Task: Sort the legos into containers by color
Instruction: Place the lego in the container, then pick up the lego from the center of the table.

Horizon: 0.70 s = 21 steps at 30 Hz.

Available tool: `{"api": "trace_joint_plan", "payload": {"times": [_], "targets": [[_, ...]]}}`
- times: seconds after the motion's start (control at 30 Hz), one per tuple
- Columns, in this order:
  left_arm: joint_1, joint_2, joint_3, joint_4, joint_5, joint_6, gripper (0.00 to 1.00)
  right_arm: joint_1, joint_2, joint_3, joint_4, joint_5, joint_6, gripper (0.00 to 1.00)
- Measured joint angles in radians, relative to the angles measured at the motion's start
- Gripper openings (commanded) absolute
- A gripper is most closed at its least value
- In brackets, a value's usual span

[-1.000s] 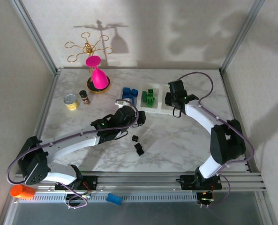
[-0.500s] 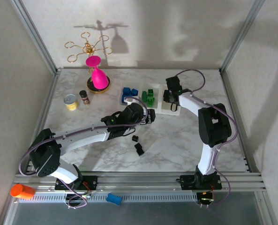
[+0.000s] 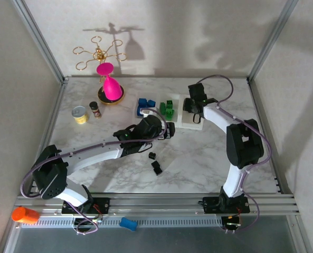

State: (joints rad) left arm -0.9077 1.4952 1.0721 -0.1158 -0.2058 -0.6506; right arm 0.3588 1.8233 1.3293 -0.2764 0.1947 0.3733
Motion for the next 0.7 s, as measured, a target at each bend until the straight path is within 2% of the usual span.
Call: {"api": "trace_joint_plan", "payload": {"times": [0.17, 0.33, 0.7], "targets": [[0.000, -0.073, -0.012, -0.014, -0.025, 0.000, 1.00, 0.032, -0.140, -0.071, 0.003, -0.017, 0.008, 0.55], [0.000, -0.203, -0.093, -0.032, -0.065, -0.009, 1.00, 0.137, -0.237, -0.174, -0.001, -0.038, 0.025, 0.57], [0.009, -0.426, -0.302, -0.146, -0.167, -0.127, 1.00, 0.426, -0.222, -0.236, 0.026, -0.043, 0.093, 0.67]]}}
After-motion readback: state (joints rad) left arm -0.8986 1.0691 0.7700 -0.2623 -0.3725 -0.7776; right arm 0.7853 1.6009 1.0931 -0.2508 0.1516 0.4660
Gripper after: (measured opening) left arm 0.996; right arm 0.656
